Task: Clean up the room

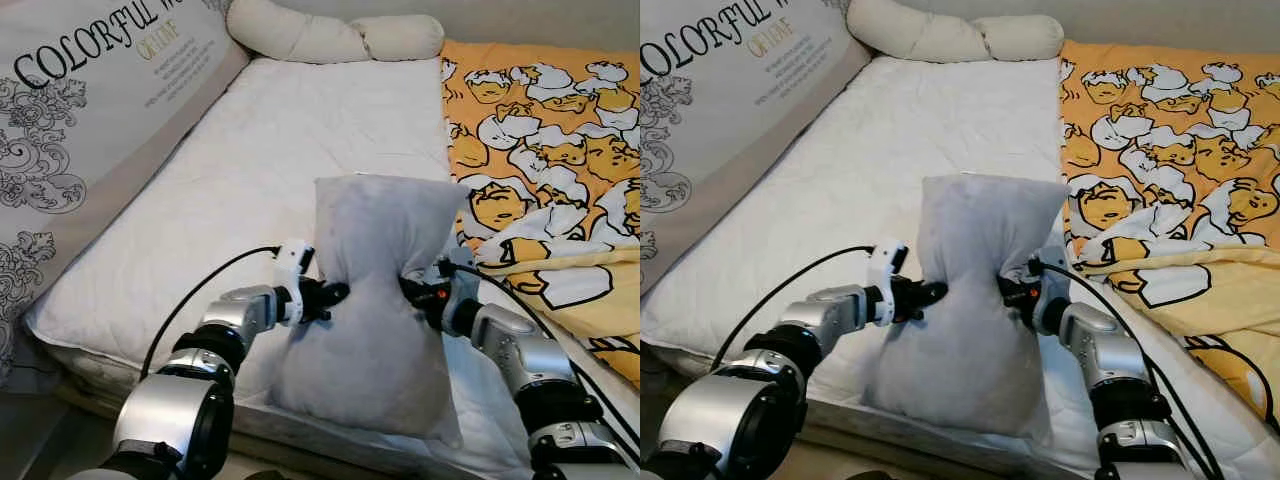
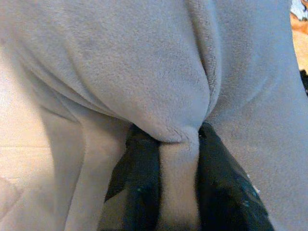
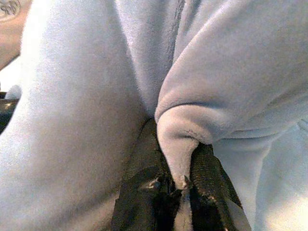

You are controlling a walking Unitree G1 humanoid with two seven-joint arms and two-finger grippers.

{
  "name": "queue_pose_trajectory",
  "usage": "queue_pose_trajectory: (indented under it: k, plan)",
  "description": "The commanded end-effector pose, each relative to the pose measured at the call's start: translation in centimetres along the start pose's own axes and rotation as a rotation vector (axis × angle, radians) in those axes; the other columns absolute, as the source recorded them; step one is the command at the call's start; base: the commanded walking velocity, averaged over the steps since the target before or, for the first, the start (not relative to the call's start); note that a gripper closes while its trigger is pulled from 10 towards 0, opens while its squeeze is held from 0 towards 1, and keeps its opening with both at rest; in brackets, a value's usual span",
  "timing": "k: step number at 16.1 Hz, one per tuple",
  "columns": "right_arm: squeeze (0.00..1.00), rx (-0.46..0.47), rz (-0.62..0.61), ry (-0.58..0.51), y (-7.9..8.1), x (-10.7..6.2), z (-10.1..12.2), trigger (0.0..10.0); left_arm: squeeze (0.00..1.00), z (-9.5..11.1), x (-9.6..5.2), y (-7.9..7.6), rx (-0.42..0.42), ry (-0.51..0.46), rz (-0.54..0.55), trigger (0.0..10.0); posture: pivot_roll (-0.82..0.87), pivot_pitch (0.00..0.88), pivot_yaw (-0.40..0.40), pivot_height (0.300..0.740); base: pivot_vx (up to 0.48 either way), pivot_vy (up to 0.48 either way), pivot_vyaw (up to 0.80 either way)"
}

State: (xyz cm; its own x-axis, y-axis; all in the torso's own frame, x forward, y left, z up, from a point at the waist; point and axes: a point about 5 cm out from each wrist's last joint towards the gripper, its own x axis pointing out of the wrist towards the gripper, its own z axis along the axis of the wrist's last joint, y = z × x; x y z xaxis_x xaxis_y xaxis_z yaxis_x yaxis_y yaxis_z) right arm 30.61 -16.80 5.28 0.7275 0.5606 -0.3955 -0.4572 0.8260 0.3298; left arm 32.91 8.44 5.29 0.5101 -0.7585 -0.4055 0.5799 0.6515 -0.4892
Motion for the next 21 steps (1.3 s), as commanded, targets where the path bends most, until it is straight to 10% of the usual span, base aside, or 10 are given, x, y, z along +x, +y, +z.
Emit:
queue_pose_trajectory:
  k: [1,14,20,21]
  plan:
    - [0.0,-0.012,0.073,-0.042,1.8,1.3,1.2,0.0,0.0,0.7,0.5,-0.7,0.011,-0.006,-0.029,0.0,-0.04,0.0,0.094,0.74,0.0,0.0,0.0]
    - [0.0,0.084,0.025,-0.353,3.7,1.9,5.1,0.0,0.0,6.9,-0.9,-2.1,0.211,-0.272,0.084,0.0,0.03,0.0,0.088,0.74,0.0,0.0,0.0]
    - [0.0,0.085,-0.018,-0.363,4.4,1.9,4.4,0.0,0.0,5.2,-2.8,-1.9,0.228,-0.31,0.18,0.0,0.07,0.0,0.056,0.74,0.0,0.0,0.0]
    - [0.0,0.042,-0.098,-0.353,4.1,1.7,4.3,1.2,0.0,4.8,-3.1,-1.6,0.262,-0.309,0.222,0.0,0.06,0.0,0.051,0.74,0.0,0.0,0.0]
